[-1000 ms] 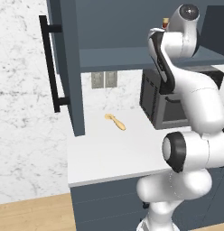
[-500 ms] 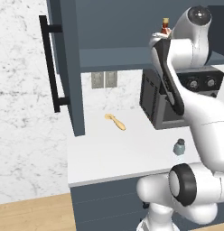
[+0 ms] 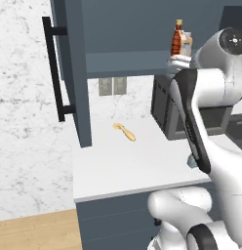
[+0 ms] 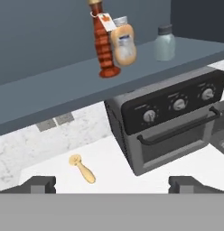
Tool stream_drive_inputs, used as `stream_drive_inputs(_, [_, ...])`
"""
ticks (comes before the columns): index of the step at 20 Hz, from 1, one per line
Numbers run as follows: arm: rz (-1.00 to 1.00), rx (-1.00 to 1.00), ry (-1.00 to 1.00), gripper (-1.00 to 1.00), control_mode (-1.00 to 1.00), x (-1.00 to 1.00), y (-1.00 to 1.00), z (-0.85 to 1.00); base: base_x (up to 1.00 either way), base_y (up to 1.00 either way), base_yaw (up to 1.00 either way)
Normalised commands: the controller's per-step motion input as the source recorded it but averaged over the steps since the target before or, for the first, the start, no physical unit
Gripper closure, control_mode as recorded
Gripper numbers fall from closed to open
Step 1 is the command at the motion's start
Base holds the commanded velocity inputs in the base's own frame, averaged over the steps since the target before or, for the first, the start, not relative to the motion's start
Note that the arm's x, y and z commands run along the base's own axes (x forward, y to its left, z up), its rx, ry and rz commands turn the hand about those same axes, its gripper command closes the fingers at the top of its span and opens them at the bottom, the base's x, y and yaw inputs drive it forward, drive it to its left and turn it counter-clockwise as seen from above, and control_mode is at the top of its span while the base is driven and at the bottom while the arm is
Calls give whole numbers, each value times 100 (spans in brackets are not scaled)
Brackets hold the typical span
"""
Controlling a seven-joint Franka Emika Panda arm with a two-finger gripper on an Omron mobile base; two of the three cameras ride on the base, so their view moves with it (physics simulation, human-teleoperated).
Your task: Put the shaker and condiment bottle from the counter next to their counterparts in the cabinet.
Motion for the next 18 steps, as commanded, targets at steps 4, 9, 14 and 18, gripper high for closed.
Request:
stream_drive_inputs(4, [-3,0,0,-100,-100,-96,12,-54,0,0,0])
stream_drive_inputs(9, [-9,0,0,-100,-100,-86,0,-62,0,0,0])
stream_drive_inputs(14, [-11,0,-1,-100,-100,-81,0,-60,0,0,0])
stream_drive_inputs(18, [-8,0,-1,-100,-100,-52,-4,-61,0,0,0])
